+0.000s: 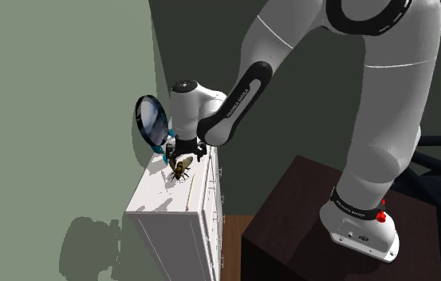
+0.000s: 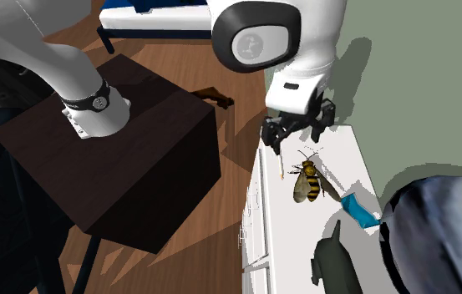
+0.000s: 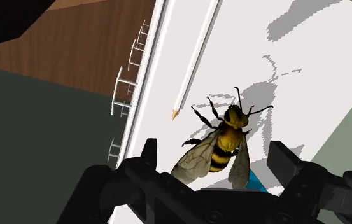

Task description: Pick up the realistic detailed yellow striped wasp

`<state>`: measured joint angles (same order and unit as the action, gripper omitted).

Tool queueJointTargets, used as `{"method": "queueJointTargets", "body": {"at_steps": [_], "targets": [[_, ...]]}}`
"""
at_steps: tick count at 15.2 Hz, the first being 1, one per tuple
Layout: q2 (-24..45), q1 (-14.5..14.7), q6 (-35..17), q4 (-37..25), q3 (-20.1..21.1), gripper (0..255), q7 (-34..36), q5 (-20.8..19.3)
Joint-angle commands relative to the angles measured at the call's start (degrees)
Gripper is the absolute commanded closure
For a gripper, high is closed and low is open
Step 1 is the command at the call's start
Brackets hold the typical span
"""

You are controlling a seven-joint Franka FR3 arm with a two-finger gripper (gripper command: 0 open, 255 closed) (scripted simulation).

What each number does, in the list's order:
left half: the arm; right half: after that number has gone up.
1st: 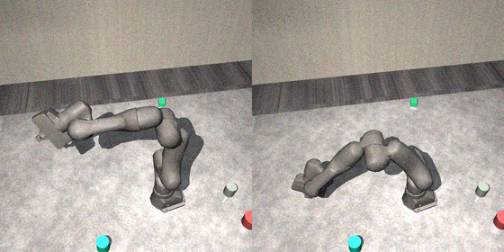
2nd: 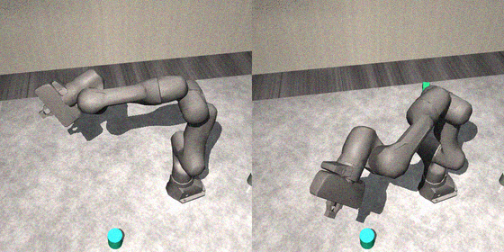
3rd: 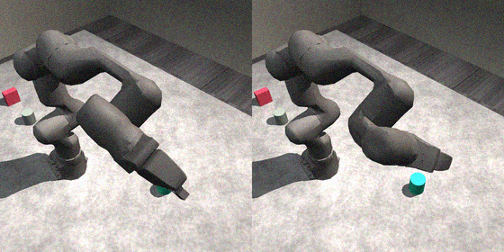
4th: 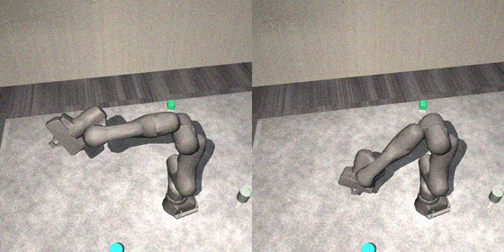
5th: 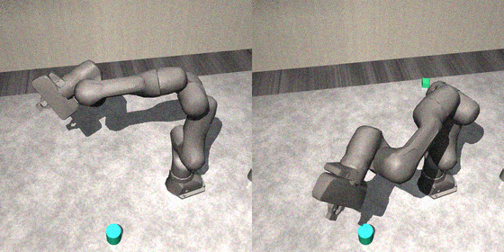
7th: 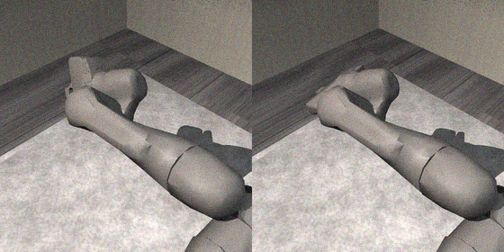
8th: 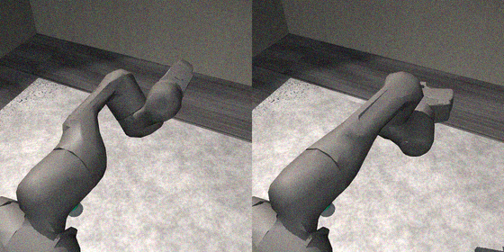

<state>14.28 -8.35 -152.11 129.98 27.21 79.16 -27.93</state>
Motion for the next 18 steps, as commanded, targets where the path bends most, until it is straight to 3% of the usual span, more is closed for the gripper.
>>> {"method": "queueJointTargets", "body": {"at_steps": [1,5,14,15,18], "targets": [[4.98,2.98,-0.13,-4.23,-3.05,0,7.27,-5.47],[13.38,7.84,-0.14,-12.56,-8.53,0,16.16,-10.87],[18.16,10.29,-3.5,-13.85,-11.82,0,19.97,-15.02],[18.09,10.22,-3.41,-13.87,-11.75,255,19.86,-14.92],[18.04,10.13,-3.36,-13.89,-11.7,255,19.72,-14.84]]}}
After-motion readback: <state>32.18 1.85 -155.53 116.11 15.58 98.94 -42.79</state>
